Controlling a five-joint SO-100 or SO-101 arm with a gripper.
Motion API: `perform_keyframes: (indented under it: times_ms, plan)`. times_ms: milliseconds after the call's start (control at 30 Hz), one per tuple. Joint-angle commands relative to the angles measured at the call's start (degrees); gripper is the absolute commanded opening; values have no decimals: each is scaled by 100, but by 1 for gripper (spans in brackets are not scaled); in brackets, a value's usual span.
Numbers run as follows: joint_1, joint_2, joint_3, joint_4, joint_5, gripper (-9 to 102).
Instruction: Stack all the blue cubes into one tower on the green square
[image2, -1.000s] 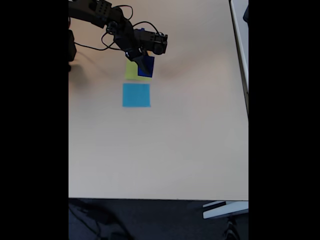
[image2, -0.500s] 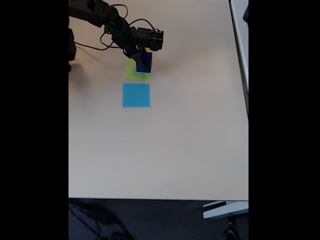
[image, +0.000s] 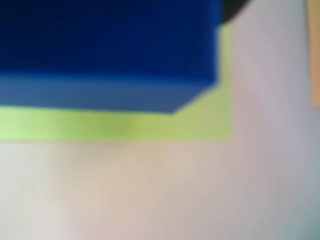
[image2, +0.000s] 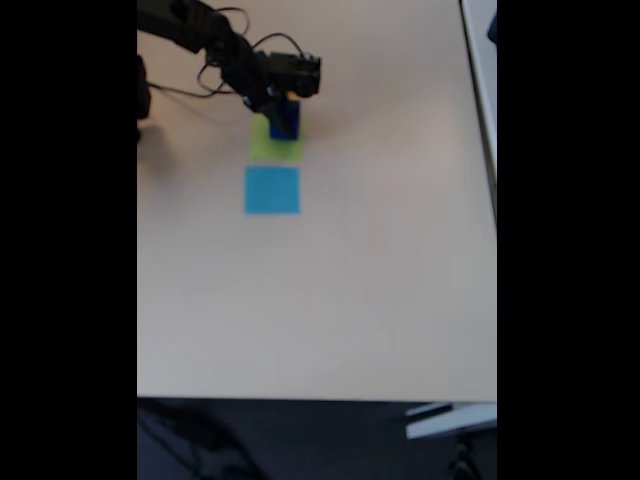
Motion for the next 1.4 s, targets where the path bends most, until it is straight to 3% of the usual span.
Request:
perform_keyframes:
  times_ms: [0, 700, 967, 1367]
  plan:
    - [-88, 404, -9, -193, 35, 0]
    - [-18, 316, 448, -712, -158, 0]
    - [-26, 281, 475, -765, -132, 9]
    - [9, 281, 571, -905, -158, 13]
